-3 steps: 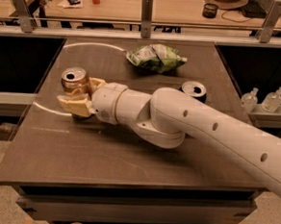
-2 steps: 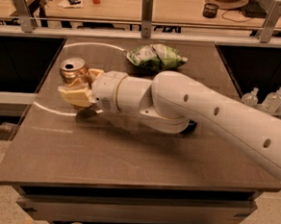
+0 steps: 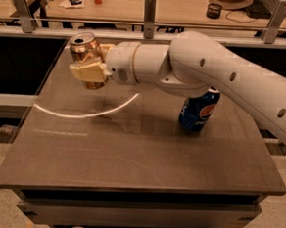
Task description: Knock orange can over
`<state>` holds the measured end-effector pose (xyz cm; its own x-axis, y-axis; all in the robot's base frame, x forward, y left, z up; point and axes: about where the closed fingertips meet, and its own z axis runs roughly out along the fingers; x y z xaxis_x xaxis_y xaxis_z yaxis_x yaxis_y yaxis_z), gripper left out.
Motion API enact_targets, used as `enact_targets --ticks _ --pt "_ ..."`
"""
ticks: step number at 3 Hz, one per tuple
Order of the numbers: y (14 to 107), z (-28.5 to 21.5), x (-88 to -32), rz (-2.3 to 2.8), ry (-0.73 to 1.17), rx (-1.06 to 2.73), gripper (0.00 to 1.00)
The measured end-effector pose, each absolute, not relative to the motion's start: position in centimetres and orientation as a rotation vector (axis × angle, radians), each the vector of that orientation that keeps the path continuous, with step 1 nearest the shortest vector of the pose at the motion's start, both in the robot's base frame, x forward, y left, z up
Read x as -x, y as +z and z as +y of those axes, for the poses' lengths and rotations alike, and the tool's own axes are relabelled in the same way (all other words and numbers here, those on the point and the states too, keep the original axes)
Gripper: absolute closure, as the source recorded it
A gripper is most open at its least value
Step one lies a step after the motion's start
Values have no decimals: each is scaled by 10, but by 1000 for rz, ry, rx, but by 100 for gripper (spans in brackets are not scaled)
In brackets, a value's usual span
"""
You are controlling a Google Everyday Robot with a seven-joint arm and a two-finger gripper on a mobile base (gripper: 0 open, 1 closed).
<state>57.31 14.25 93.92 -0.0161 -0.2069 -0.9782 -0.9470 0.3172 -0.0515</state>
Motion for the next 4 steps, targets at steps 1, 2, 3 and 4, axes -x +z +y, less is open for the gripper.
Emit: enact_targets --ticks 1,2,3,4 --pt "974 137 -592 1396 769 1280 100" --pt "1006 138 -604 1237 600 1530 100" --pt "1023 144 -609 1023 430 1786 100" --pt "1012 141 -593 869 327 2038 100"
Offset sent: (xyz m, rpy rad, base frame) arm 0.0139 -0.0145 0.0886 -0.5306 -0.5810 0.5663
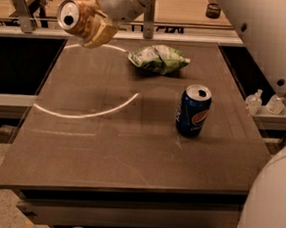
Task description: Knock orange can over
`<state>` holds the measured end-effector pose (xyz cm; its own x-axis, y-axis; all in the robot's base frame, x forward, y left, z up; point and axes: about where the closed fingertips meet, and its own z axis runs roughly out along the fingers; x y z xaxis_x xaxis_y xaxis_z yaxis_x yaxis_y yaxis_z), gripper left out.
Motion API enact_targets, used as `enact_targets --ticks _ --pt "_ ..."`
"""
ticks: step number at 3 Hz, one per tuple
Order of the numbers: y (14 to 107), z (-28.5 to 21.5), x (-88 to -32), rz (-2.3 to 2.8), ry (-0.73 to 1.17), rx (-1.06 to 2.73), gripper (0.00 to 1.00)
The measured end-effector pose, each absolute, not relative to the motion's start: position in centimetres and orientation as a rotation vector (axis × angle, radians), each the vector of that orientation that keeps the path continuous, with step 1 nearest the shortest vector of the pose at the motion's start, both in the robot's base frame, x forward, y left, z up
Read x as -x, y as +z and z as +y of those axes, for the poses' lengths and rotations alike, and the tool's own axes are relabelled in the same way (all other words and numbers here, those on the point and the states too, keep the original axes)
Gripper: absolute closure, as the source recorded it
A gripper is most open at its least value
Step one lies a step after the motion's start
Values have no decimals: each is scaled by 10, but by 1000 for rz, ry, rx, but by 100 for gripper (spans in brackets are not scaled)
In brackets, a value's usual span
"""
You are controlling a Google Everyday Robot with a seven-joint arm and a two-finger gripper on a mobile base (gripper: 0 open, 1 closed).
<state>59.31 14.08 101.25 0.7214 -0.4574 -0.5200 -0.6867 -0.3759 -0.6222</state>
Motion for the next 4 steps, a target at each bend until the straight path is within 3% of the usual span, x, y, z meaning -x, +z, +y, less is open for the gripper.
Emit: enact_targets --ticks 2,4 --pt "922 68 -522 862 246 2531 100" --pt "870 49 -485 816 72 2620 100"
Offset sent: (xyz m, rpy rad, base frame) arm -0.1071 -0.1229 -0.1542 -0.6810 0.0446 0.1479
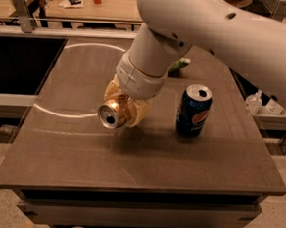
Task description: Knock orange can over
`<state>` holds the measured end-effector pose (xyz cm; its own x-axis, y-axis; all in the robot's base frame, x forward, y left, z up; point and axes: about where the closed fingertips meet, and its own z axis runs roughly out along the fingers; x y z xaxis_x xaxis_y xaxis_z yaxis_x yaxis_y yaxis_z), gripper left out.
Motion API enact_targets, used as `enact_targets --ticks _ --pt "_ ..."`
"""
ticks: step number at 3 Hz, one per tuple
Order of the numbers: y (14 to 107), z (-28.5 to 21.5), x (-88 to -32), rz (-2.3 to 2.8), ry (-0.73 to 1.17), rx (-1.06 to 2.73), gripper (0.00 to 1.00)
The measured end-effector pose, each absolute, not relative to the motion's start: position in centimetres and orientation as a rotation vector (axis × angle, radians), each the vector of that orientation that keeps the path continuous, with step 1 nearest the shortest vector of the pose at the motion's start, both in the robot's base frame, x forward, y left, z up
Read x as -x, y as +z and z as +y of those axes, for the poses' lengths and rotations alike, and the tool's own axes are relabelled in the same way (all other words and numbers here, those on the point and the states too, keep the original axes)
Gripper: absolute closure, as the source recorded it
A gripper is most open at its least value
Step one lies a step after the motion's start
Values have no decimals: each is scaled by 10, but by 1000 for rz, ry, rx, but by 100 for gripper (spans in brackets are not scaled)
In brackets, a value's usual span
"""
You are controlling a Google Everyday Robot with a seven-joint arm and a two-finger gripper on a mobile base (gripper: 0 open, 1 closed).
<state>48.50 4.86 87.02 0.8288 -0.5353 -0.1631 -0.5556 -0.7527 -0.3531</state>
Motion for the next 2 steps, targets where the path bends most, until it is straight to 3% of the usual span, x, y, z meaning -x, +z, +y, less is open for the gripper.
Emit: enact_targets --ticks 2 --pt "853 52 -473 604 -14 2673 100"
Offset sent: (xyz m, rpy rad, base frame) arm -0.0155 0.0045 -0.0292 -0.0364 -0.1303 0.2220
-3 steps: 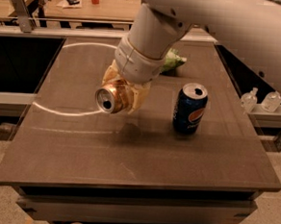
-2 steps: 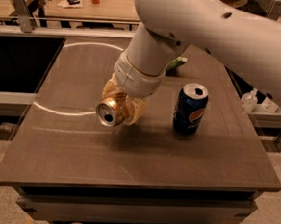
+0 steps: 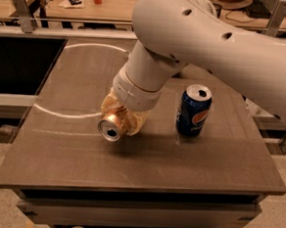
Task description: Knock orange can over
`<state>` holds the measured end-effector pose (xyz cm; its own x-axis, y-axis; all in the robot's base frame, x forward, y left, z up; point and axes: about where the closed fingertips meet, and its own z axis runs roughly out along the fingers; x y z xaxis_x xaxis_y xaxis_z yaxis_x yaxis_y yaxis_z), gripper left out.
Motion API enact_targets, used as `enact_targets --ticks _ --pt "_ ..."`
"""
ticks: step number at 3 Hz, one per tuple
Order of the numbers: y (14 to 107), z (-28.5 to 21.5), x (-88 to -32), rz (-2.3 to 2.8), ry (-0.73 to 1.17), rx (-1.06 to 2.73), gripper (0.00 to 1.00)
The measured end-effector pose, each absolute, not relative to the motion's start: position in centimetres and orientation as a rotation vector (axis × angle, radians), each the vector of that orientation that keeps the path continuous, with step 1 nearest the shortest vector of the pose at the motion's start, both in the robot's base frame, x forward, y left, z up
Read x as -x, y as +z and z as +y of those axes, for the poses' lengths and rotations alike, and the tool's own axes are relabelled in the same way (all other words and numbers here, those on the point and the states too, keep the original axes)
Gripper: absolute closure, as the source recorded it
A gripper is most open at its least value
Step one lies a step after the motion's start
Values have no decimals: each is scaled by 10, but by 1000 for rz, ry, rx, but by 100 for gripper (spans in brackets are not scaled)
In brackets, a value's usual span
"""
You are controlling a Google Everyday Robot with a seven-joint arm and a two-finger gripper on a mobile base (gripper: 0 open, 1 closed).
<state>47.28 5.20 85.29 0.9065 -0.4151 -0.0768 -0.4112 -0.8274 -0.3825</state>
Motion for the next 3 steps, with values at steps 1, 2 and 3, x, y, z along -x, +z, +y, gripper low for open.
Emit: enact_targets --ticks 1,2,3 --pt "845 50 -468 543 -23 2716 100" --pt "839 49 -467 506 -28 2751 100" --pt "834 46 -465 483 -30 2782 100"
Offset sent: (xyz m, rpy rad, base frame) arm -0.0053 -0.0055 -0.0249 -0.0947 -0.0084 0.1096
